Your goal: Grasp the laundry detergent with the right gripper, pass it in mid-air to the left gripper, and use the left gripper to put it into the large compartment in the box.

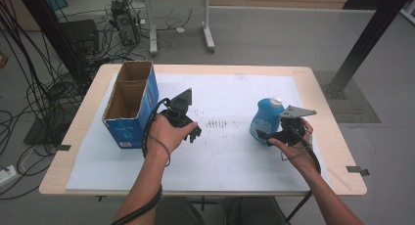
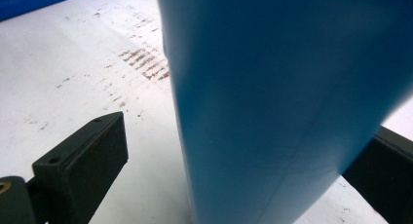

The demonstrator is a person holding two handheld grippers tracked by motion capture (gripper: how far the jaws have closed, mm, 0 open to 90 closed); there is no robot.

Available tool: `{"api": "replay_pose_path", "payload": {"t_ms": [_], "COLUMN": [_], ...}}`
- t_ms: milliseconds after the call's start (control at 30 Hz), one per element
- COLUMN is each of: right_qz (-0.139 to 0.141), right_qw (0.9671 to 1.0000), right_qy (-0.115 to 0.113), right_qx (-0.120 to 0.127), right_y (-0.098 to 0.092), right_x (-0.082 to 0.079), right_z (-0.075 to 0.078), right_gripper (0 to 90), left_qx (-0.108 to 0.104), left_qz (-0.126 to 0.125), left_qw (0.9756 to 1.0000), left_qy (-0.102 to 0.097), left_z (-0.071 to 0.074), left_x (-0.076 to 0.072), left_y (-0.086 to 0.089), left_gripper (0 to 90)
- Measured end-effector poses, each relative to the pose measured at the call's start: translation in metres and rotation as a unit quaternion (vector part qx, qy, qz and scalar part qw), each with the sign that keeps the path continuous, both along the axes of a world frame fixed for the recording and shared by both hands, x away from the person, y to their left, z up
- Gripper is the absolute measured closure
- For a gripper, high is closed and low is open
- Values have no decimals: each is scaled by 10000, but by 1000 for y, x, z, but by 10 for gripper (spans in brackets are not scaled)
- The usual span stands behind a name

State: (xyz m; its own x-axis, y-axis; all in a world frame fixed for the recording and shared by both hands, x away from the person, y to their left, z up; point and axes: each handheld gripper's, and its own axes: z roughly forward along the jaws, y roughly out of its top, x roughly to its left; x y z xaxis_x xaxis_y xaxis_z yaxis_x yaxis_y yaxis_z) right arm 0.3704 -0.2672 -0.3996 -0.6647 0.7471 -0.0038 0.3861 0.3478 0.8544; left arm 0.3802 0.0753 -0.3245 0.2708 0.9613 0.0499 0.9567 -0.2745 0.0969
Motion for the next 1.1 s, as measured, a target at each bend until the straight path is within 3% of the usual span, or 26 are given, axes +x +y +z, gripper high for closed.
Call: {"api": "replay_pose_path", "payload": {"t_ms": [1100], "right_qz": [27], "right_qw": [10000], "right_qy": [-75], "right_qx": [3], "right_y": [2], "right_x": [-1], "right_z": [-1], "right_gripper": [13], "left_qx": [-4], "left_qz": [-24], "left_qw": [10000], "left_qy": [-29], "left_z": [3], "left_x": [1], "left_y": [0], "left_gripper": [60]}}
